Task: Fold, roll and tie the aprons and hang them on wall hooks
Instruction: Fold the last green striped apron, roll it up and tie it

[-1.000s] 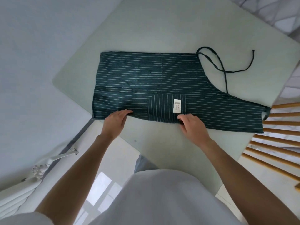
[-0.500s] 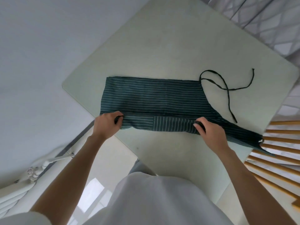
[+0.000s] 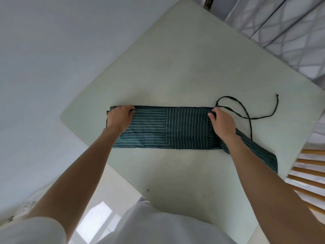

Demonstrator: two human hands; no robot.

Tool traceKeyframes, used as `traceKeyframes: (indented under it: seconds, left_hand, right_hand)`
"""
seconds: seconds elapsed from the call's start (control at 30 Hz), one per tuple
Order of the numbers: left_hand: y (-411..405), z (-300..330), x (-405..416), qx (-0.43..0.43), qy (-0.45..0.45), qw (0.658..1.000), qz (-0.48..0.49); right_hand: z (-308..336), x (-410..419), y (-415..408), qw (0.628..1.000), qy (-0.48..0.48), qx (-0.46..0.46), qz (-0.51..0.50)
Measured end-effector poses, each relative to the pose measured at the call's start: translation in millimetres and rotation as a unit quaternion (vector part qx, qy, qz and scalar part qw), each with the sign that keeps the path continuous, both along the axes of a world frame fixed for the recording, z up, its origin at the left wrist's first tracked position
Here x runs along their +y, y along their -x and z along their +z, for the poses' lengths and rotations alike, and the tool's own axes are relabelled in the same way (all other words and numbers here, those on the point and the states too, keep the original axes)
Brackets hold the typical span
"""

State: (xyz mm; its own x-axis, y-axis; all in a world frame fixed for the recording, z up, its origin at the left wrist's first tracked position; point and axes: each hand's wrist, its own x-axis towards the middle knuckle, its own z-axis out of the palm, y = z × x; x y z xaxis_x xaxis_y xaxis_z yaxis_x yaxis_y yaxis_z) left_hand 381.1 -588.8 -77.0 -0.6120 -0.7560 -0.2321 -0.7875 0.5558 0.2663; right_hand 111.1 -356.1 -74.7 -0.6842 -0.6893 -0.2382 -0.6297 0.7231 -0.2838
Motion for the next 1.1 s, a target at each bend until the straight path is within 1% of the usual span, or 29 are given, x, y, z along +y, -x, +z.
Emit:
traceKeyframes:
  seconds: [0.13, 0.23, 0.37, 0.5, 0.57, 0.63, 0.67, 0.7, 0.77, 0.83, 0.97, 1.03, 1.1]
  left_hand:
    - [3.1, -11.6, -6.6, 0.007, 0.029, 1.000, -0.008]
    - [9.3, -17.5, -11.2, -0.006, 0.039, 0.999, -0.007]
    - [12.9, -24.1, -10.3, 0.007, 0.039, 0.999, 0.011]
    - [15.8, -27.1, -2.7, 0.018, 0.102, 0.995, -0.005]
    - [26.9, -23.5, 11.9, 0.067, 0.117, 0.990, -0.044]
    - [48.1, -18.9, 38.4, 0.133, 0.088, 0.981, -0.115]
    - [61.1, -16.1, 55.3, 0.151, 0.054, 0.975, -0.151]
    - [76.9, -12.6, 75.5, 0.148, 0.005, 0.972, -0.185]
    - [106.8, -9.3, 115.7, 0.094, -0.078, 0.964, -0.234]
    - [135.3, -11.7, 151.4, 0.045, -0.093, 0.960, -0.261]
    - [160.8, -28.1, 183.9, -0.002, -0.109, 0.967, -0.232]
    - [158.4, -36.3, 188.3, -0.027, -0.084, 0.967, -0.240]
    - [150.3, -40.7, 185.6, -0.035, -0.072, 0.963, -0.256]
  right_hand:
    - [-7.8, -9.0, 9.4, 0.998, -0.014, 0.057, -0.003]
    - [-15.3, -12.7, 11.7, 0.997, -0.016, 0.080, -0.010]
    - [-22.4, -18.7, 12.5, 0.995, -0.020, 0.098, -0.021]
    - [-27.0, -14.2, 13.1, 0.995, 0.020, 0.091, -0.024]
    - [-23.8, -7.2, 10.9, 0.994, 0.060, 0.093, -0.013]
    - [-16.3, 9.2, 4.6, 0.989, 0.105, 0.102, -0.025]
    - [-12.2, 20.6, 0.1, 0.986, 0.125, 0.105, -0.044]
    - [-8.9, 37.1, -4.9, 0.982, 0.139, 0.110, -0.070]
    - [-5.3, 73.0, -17.0, 0.971, 0.154, 0.121, -0.136]
    - [-5.9, 113.0, -22.5, 0.955, 0.143, 0.141, -0.216]
    - [-9.0, 172.0, -17.1, 0.921, 0.066, 0.123, -0.363]
    - [-7.3, 189.1, -7.7, 0.912, 0.056, 0.104, -0.392]
    - [-7.1, 200.3, 2.8, 0.915, 0.028, 0.088, -0.393]
